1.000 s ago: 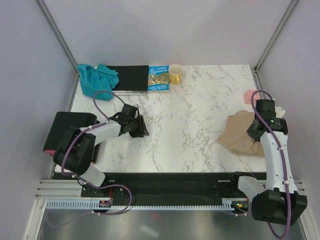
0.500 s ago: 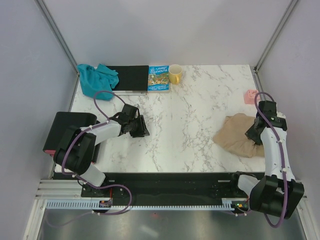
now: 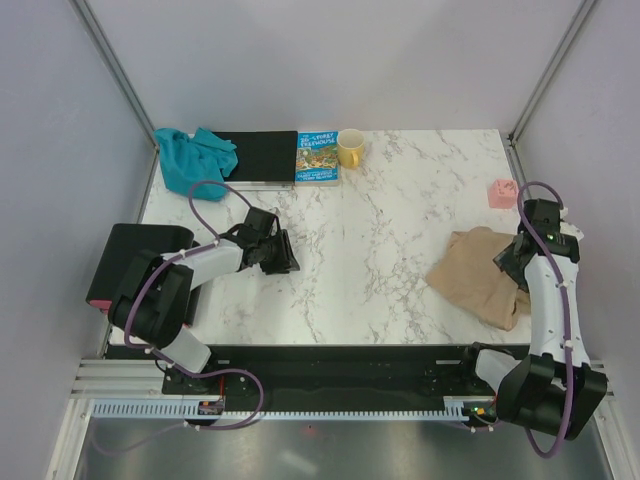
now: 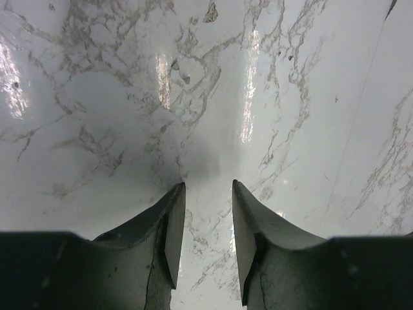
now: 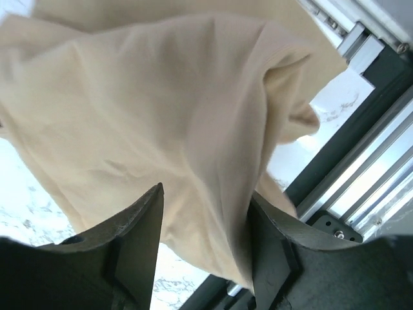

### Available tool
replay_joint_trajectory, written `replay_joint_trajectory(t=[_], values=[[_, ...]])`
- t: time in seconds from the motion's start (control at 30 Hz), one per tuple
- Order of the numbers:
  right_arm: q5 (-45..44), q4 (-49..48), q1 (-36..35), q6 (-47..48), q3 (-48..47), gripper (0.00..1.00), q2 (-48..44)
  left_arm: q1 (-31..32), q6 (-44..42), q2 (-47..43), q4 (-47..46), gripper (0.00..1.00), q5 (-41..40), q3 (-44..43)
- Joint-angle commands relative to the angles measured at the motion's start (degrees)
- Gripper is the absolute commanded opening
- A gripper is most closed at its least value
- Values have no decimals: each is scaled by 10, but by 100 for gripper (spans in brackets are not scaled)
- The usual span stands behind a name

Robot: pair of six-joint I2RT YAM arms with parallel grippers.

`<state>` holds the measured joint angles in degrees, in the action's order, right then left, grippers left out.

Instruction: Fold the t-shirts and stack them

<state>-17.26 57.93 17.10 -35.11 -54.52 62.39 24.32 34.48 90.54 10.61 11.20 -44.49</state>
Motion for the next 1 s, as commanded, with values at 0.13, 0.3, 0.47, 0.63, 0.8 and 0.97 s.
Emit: replay_joint_trajectory(t=[0.13,0.3,0.47,0.63,0.8,0.97], values=[[-82,20,1,-26,-75,60,-53,16,-6,17,11,45,-4,-23],[-48,-4,1,-16,-64,59,-94,21,-3,12,14,45,-13,-21],[4,-29,0,0,-60,57,-104,25,6,-5,17,46,-27,-20],[25,-42,1,-11,-65,57,-118,27,12,-27,20,47,-36,-16],[121,-110,0,-28,-46,54,-148,28,16,-48,33,47,-43,-19],[278,-200,-3,-15,-32,43,-137,28,19,-84,49,47,-53,-21]])
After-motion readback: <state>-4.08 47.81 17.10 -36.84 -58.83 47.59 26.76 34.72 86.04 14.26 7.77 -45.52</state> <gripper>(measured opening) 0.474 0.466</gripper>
